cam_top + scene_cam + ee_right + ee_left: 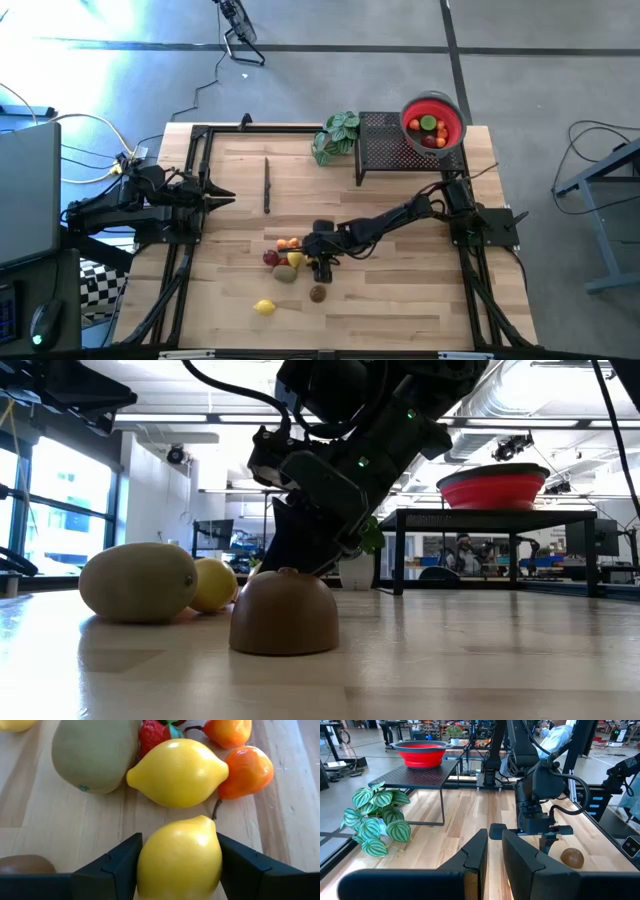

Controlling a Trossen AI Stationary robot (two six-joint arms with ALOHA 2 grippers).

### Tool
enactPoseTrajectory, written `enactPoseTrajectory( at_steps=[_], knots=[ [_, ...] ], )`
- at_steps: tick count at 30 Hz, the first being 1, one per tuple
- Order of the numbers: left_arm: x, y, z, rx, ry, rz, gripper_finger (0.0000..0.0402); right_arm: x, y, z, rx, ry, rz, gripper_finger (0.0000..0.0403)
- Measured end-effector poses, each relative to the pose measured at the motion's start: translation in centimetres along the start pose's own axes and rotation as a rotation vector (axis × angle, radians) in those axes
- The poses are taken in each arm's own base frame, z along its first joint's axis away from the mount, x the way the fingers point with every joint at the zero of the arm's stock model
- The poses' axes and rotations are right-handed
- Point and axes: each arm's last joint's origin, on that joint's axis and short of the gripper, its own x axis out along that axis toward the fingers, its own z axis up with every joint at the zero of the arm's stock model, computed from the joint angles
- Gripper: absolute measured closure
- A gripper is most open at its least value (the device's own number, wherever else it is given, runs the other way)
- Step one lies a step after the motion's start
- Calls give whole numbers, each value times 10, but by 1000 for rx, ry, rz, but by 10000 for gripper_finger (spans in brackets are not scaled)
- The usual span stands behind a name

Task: Pick & Place Fruit
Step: Put the yellow lemon into the red strainer bowl

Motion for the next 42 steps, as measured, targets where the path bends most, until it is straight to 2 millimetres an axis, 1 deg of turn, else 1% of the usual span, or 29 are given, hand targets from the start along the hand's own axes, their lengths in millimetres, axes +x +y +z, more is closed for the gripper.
enactPoseTrajectory(
  at_steps=[9,16,22,27,31,37,39,42],
  knots=[
    [0,0,0,0,0,0,348,0,-1,0,-18,-5,-21,182],
    [0,0,0,0,0,0,348,0,-1,0,-19,-6,-27,193],
    [0,0,0,0,0,0,348,0,-1,0,-20,-4,-24,179],
    [0,0,0,0,0,0,348,0,-1,0,-20,-4,-23,200],
    [0,0,0,0,0,0,348,0,-1,0,-20,-4,-23,201],
    [0,0,0,0,0,0,348,0,-1,0,-13,-4,-21,179],
    [0,0,0,0,0,0,348,0,-1,0,-8,-5,-23,183],
    [0,0,0,0,0,0,348,0,-1,0,-9,-5,-22,199]
  ],
)
